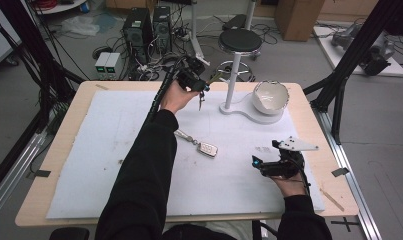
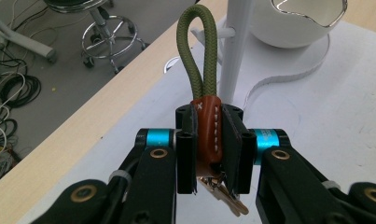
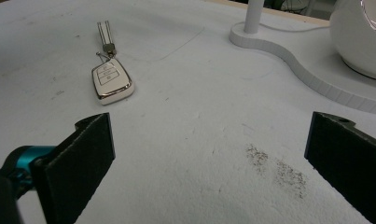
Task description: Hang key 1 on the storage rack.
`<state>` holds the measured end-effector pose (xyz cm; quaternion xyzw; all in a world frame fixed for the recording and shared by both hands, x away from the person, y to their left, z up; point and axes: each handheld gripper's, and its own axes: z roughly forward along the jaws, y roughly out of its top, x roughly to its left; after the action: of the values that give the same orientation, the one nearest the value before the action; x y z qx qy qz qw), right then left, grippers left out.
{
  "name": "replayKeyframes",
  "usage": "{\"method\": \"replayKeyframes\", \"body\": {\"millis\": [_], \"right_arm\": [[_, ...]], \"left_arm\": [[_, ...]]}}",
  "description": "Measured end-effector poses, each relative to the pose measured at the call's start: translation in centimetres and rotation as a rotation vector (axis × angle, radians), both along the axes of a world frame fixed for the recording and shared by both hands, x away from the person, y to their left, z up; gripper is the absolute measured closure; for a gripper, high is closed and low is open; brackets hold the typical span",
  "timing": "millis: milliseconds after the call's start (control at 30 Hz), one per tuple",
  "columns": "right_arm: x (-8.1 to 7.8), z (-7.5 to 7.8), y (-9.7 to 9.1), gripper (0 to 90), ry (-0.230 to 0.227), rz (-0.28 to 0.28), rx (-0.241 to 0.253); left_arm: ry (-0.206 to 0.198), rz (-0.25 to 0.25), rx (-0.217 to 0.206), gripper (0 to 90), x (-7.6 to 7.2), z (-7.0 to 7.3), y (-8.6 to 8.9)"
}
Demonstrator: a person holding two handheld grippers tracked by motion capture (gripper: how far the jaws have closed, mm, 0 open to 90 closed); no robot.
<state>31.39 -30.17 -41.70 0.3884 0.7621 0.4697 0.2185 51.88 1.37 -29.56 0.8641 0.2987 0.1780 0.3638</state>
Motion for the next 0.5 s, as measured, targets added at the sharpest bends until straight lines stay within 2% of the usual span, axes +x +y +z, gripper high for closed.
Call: {"method": "replayKeyframes", "body": {"millis": [200,333,467,500], "right_arm": [[-0.1,0.0,0.0,0.5,0.002,-0.005,0.006],[-0.1,0.0,0.0,0.5,0.002,-0.003,0.001],[0.0,-0.1,-0.1,0.5,0.006,-0.004,0.001],[0.0,-0.1,-0.1,0.5,0.003,-0.005,0.001]], "left_arm": [[0.021,-0.018,-0.027,76.5,0.3,-0.6,-0.2],[0.024,-0.021,-0.021,76.4,0.4,-1.1,-0.7],[0.033,-0.036,0.006,76.3,0.4,-1.9,-1.6],[0.027,-0.051,0.043,76.1,0.3,-2.4,-2.1]]}}
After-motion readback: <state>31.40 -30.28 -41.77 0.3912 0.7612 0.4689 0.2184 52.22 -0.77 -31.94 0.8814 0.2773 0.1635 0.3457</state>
